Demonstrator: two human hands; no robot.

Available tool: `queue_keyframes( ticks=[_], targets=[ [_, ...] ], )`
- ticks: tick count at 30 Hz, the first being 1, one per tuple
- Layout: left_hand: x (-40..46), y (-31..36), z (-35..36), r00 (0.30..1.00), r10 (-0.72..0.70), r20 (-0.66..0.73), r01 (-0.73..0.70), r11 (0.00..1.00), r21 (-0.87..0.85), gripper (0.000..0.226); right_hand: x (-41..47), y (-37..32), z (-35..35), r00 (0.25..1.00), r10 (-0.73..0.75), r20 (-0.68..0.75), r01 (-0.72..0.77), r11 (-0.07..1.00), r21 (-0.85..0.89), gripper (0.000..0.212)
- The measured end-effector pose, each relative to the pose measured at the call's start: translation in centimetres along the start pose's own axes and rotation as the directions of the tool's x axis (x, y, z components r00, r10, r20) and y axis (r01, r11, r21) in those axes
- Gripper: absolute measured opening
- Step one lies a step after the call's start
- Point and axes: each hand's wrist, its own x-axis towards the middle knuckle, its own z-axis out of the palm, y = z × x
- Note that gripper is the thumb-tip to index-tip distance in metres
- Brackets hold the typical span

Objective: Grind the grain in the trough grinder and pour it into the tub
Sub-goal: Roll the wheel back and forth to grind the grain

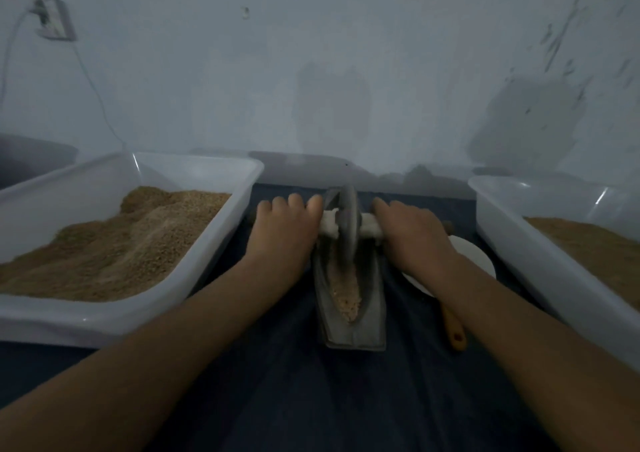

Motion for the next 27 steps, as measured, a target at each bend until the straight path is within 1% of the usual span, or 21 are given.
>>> queue_keyframes(
  ticks=[3, 5, 7, 10, 12, 13, 16, 18, 19, 22, 25, 27],
  targets=[
    [3.6, 0.4, -0.1, 0.999, -0.035, 0.032, 0.035, 0.999, 0.005, 0.045, 2.8, 0.6, 1.0, 0.991, 0.101, 0.093, -0.110, 0.989, 0.101, 0.041],
    [4.3, 0.2, 0.1, 0.999, -0.021, 0.045, 0.022, 1.000, -0.006, 0.042, 3.3, 0.6, 1.4, 0.989, 0.118, 0.085, -0.126, 0.987, 0.098, 0.042],
    [3.4, -0.3, 0.1, 0.998, 0.012, 0.053, -0.011, 0.999, -0.032, 0.047, 2.3, 0.4, 1.3, 0.995, 0.094, 0.013, -0.094, 0.995, 0.027, 0.041],
    [-0.1, -0.8, 0.2, 0.998, 0.034, 0.051, -0.030, 0.996, -0.087, 0.057, -0.9, -0.5, 0.5, 0.988, -0.013, -0.153, -0.002, 0.995, -0.098, 0.034],
    [-2.6, -0.9, 0.1, 0.998, 0.063, 0.005, -0.062, 0.994, -0.093, 0.064, -3.2, -1.1, -0.3, 0.971, -0.063, -0.230, 0.032, 0.990, -0.139, 0.031],
    [-3.6, -1.0, -0.1, 0.996, 0.079, -0.031, -0.081, 0.993, -0.086, 0.063, -4.2, -1.2, -0.6, 0.968, -0.084, -0.238, 0.049, 0.987, -0.150, 0.034],
    [-4.7, -1.1, -0.5, 0.983, 0.129, -0.129, -0.135, 0.990, -0.046, 0.046, -6.0, -0.7, -0.7, 0.983, -0.095, -0.155, 0.072, 0.986, -0.151, 0.054],
    [-4.3, -0.9, -0.8, 0.981, 0.135, -0.139, -0.142, 0.989, -0.041, 0.043, -6.1, -0.3, -0.7, 0.989, -0.071, -0.133, 0.051, 0.988, -0.146, 0.057],
    [-3.6, -0.9, -0.5, 0.984, 0.128, -0.120, -0.135, 0.990, -0.047, 0.043, -5.8, -0.4, -0.7, 0.989, -0.064, -0.130, 0.045, 0.988, -0.147, 0.053],
    [-0.7, -1.3, 0.6, 0.997, 0.075, -0.001, -0.074, 0.992, -0.097, 0.056, -2.7, -0.6, -0.4, 0.993, -0.038, -0.107, 0.026, 0.994, -0.107, 0.037],
    [2.0, -1.4, 1.0, 0.996, 0.025, 0.080, -0.015, 0.993, -0.115, 0.055, 2.0, -0.6, -0.4, 0.996, 0.075, -0.041, -0.076, 0.996, -0.041, 0.028],
    [2.7, -1.4, 1.1, 0.993, 0.017, 0.114, -0.001, 0.991, -0.133, 0.055, 3.7, -0.8, -0.2, 0.994, 0.105, -0.031, -0.106, 0.993, -0.048, 0.019]
  ],
)
